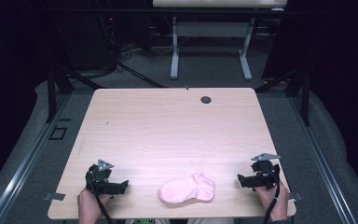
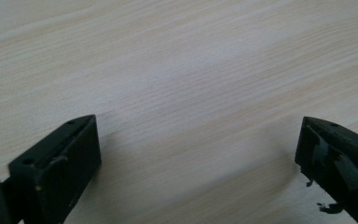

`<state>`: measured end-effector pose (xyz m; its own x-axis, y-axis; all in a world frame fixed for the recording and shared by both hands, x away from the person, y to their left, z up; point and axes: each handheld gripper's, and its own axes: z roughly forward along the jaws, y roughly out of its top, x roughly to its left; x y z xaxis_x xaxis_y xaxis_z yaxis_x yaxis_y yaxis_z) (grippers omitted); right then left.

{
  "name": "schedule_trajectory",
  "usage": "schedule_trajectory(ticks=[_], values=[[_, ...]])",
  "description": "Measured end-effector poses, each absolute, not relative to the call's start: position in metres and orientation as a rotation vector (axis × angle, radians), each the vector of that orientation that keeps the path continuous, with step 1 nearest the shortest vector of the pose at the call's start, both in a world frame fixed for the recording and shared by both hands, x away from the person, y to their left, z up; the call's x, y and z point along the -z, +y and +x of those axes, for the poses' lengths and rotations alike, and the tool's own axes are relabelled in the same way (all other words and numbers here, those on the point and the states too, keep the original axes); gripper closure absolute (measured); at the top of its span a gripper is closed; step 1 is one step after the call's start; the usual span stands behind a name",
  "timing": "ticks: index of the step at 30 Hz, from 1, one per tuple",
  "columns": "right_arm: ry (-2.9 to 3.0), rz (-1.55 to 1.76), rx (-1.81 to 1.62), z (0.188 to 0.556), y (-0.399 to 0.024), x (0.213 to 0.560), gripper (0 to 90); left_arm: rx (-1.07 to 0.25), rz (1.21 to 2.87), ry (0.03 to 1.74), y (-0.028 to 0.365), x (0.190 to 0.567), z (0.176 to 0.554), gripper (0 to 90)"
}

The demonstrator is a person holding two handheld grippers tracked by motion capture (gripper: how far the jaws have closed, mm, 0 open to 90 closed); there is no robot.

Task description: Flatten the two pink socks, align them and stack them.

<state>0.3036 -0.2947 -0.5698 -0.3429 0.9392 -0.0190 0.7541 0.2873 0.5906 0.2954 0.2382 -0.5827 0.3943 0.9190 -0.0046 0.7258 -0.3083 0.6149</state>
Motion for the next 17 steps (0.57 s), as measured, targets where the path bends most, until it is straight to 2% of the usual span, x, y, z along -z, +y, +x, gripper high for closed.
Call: schedule_trajectory(ticks=[17], values=[[2.092,1.466,-0.881,0.298,-0.310,0.590,0.0,-0.563,2.013,1.354,0.244,0.593,0.292,0.0]])
